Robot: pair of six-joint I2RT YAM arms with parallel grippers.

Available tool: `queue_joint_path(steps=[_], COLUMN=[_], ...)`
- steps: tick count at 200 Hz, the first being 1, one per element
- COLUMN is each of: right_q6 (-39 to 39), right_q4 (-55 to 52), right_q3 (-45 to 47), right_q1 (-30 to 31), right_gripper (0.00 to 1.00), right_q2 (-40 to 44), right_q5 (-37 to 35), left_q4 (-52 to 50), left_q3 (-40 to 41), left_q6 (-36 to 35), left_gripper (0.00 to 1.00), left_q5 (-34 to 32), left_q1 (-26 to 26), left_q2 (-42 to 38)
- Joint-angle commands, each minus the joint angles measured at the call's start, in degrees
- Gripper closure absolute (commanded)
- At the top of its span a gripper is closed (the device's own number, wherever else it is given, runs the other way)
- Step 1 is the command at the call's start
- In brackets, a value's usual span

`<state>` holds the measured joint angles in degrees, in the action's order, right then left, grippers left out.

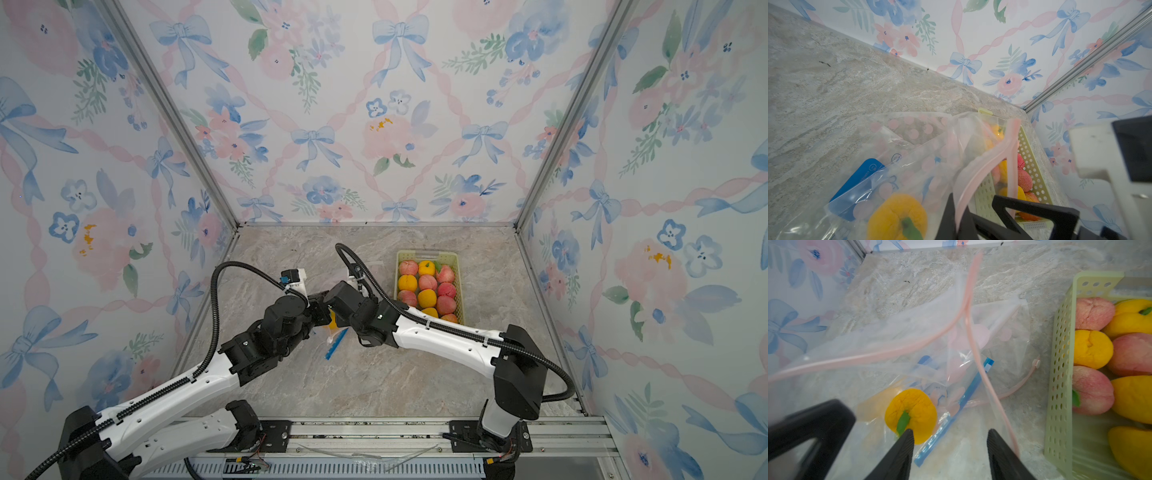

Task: Place the peach in a zip-top bag and seal the zipper
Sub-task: Place the peach in the zipper food storage bag, then pick up the peach from the basket.

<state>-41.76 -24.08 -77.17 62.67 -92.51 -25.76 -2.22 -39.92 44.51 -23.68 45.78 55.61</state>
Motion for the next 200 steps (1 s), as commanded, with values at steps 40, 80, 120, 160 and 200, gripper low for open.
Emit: queue_joint_path(steps=[40, 80, 120, 160, 200], right_q6=[1.6, 1.4, -0.4, 0.5, 4.7], right_q4=[1.0, -5.4, -10.0, -7.7, -12.5], right_q3=[5.0, 9.3, 17.5, 25.5, 24.2], right_q1=[-2.3, -6.7, -15.9, -27.5, -33.6], right_gripper=[0.43, 0.43, 0.41, 0.40, 0.37], right_q2=[11.4, 20.6, 27.9, 28.3, 22.9], right_q5=[7.1, 6.2, 10.7, 20.0, 19.4], left_q4=[-0.3, -1.0, -1.2, -2.7, -3.3], left_q3=[-1.8, -3.8, -3.6, -4.0, -4.7], left_q6=[-2.4, -4.0, -4.8, -5.2, -5.2], left_gripper=[1.00, 1.00, 1.00, 1.00, 1.00], left_q5=[0.4, 1.2, 2.5, 2.5, 2.5], left_q1=[0.0, -0.2, -0.5, -0.7, -0.8], left_q2=[2.3, 2.5, 1.8, 1.5, 1.4])
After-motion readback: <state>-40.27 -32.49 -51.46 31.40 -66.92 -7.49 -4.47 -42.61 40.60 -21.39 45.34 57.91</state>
